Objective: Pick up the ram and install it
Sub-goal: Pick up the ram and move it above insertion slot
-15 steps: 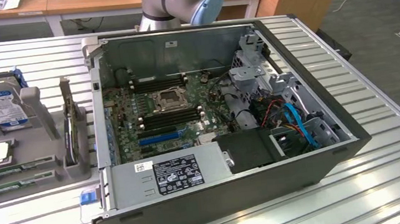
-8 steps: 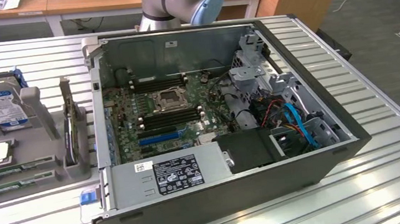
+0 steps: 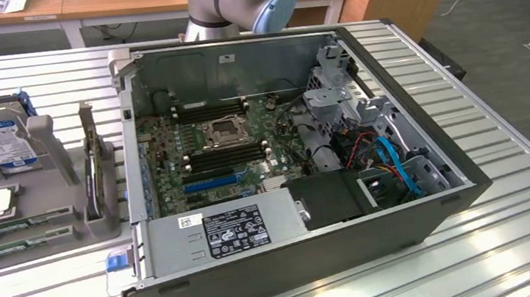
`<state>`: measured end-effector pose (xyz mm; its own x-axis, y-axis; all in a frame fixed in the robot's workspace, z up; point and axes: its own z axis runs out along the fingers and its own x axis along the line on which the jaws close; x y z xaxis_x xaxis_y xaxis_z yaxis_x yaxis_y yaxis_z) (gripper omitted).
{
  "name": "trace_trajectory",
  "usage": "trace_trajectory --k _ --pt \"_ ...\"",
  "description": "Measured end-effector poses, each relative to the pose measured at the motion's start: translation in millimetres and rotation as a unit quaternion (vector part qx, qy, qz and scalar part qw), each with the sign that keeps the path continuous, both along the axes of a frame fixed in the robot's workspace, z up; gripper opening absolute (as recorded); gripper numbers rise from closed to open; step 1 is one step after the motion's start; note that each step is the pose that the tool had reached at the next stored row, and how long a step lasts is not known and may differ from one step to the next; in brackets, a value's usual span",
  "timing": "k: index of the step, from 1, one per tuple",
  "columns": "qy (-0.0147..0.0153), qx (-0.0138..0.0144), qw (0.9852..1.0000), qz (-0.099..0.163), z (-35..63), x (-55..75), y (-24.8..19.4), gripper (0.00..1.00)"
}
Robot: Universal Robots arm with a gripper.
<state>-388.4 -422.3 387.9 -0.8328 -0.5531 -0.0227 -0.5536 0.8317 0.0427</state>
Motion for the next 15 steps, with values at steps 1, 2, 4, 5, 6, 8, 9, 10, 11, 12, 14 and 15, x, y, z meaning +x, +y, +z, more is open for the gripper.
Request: trace_trajectory --k 1,2,4,5,6,8,9,10,11,12,14,15 --pt "0.0 0.0 1.0 0.008 0.0 0.0 0.0 0.1" --pt "-0.0001 0.0 0.9998 0.018 0.0 0.0 0.0 0.1" --pt "0.0 0.0 0.9994 0.035 0.0 0.0 0.0 0.1" --pt "0.0 0.0 0.999 0.044 0.0 -0.1 0.0 0.1" --pt "0.0 0.0 0.9986 0.052 0.0 -0.1 0.0 0.1" --pt "0.0 -0.0001 0.9976 0.069 0.0 -0.1 0.0 0.1" --pt "0.0 -0.0001 0.997 0.078 0.0 -0.1 0.0 0.1" --pt "0.0 -0.0001 0.9963 0.086 0.0 -0.2 0.0 0.1" --pt "0.0 -0.0001 0.9955 0.094 0.0 -0.2 0.0 0.1" --pt "0.0 -0.0001 0.9947 0.103 0.0 -0.2 0.0 0.1" --pt "0.0 -0.0002 0.9929 0.119 0.0 -0.3 0.0 0.1" --pt "0.0 -0.0002 0.9919 0.127 0.0 -0.3 0.0 0.1"
